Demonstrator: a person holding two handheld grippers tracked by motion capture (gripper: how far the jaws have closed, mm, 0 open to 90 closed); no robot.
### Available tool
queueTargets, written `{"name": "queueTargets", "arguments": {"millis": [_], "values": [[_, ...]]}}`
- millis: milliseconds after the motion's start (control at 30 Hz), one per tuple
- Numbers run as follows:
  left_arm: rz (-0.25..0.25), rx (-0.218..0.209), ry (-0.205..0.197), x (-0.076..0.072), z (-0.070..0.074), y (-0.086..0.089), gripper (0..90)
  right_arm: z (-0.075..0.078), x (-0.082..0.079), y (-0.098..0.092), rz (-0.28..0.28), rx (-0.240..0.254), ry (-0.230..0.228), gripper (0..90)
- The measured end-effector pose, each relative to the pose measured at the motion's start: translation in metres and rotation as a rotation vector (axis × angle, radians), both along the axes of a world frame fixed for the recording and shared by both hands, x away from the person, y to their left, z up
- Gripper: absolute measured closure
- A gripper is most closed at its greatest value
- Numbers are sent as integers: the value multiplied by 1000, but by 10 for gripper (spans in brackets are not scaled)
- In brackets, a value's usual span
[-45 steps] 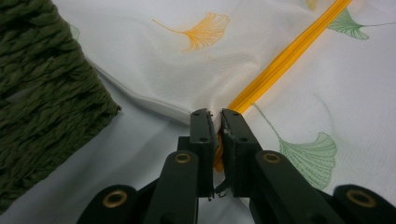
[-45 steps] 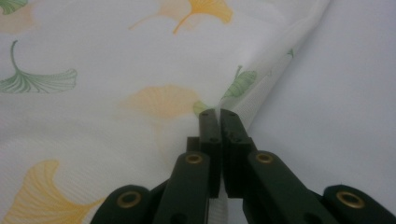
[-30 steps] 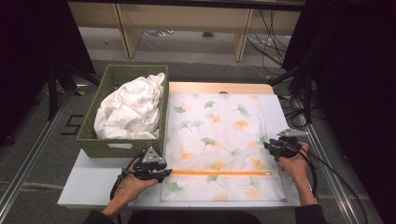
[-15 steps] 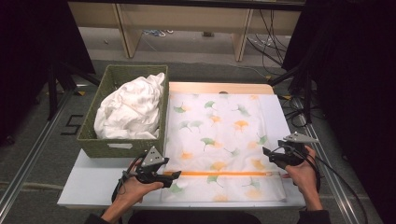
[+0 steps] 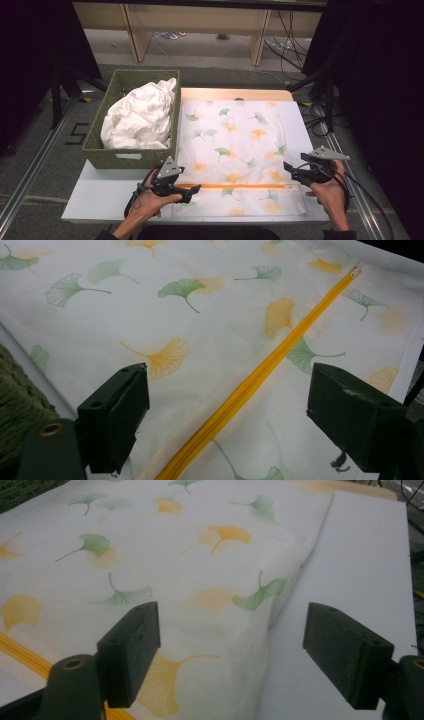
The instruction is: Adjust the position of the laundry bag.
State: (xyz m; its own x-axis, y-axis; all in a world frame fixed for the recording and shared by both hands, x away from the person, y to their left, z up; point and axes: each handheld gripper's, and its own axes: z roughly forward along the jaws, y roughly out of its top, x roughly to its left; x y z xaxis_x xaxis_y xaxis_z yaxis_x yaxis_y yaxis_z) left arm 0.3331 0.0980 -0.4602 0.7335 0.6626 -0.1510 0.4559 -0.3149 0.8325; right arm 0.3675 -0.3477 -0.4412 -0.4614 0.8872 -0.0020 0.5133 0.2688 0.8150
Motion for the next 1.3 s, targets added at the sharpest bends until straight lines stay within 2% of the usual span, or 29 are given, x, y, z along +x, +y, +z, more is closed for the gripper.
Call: {"name": "queueTargets", "arguments": {"millis": [33, 67, 200, 333, 367, 400, 433, 467, 500, 533, 567, 667, 733, 767, 800, 833, 867, 900, 933, 967, 1000, 1033, 1067, 1100, 1167, 1200, 1233, 1267, 1300], "values": [[-11, 29, 4, 0, 0, -1, 169, 0, -3, 1, -6, 3, 13, 226], [-20, 41, 3, 0, -1, -2, 170, 0, -3, 1, -5, -16, -10, 232], [-29, 61, 5, -1, -3, -6, 172, -2, -6, 2, -6, 0, 22, 239], [-35, 52, 4, 0, -4, -10, 173, -3, -10, 1, -17, -10, 17, 254], [-52, 65, 12, 0, -3, -10, 172, -6, -13, 3, -23, 39, 36, 254], [-41, 66, 1, 0, -4, -12, 172, -6, -13, 2, -17, 23, 21, 253], [-46, 64, 3, 0, -5, -12, 172, -6, -17, 3, -37, 30, 45, 253], [-34, 51, 9, -1, -5, -14, 172, -6, -16, 0, -27, -3, 13, 246], [-34, 51, 9, -1, -5, -14, 172, -6, -16, 0, -27, -3, 13, 246], [-58, 73, 15, 1, -4, -13, 172, -6, -17, 0, -1, 28, 45, 243], [-56, 78, 13, 1, -4, -13, 173, -7, -19, -2, -7, 16, 5, 222], [-45, 83, 4, 1, -5, -14, 173, -6, -23, -1, 13, 42, 22, 234], [-48, 78, 7, 0, -6, -14, 174, -5, -25, -2, 7, -3, -18, 202], [-48, 78, 7, 0, -6, -14, 175, -5, -25, -2, 7, -3, -18, 202], [-52, 77, 11, 0, -6, -14, 175, -5, -28, 1, -10, 30, 17, 188], [-55, 76, 12, 0, -6, -14, 175, -6, -28, -1, 5, 6, -16, 187], [-62, 79, 19, 0, -6, -14, 175, -7, -30, -1, 25, 33, 5, 213], [-62, 79, 19, 0, -6, -14, 175, -7, -32, 0, 16, 38, 9, 228], [-48, 59, 13, 0, -7, -16, 175, -7, -32, -2, 28, 17, -10, 224], [-48, 59, 13, 0, -7, -16, 175, -7, -32, -2, 28, 17, -10, 224], [-51, 60, 11, 0, -7, -16, 175, -8, -34, -1, 29, 28, 17, 222], [-56, 58, 8, -1, -7, -18, 175, -11, -36, -5, 3, 6, 16, 226], [-56, 58, 8, -1, -7, -18, 175, -11, -36, -5, 3, 6, 16, 226], [-62, 72, 5, -2, -7, -19, 175, -14, -38, -9, -13, 25, 30, 252], [-64, 66, 5, -2, -7, -20, 175, -17, -40, -11, -12, 45, 54, 289], [-73, 26, 11, -3, -8, -25, 175, -19, -41, -14, -12, 38, 60, 284], [-73, 26, 11, -3, -8, -25, 175, -19, -41, -14, -12, 38, 60, 284], [-95, 46, 13, -3, -8, -29, 175, -21, -45, -16, -25, 39, 64, 283], [-95, 46, 13, -3, -8, -29, 175, -20, -48, -15, -58, 51, 83, 283]]}}
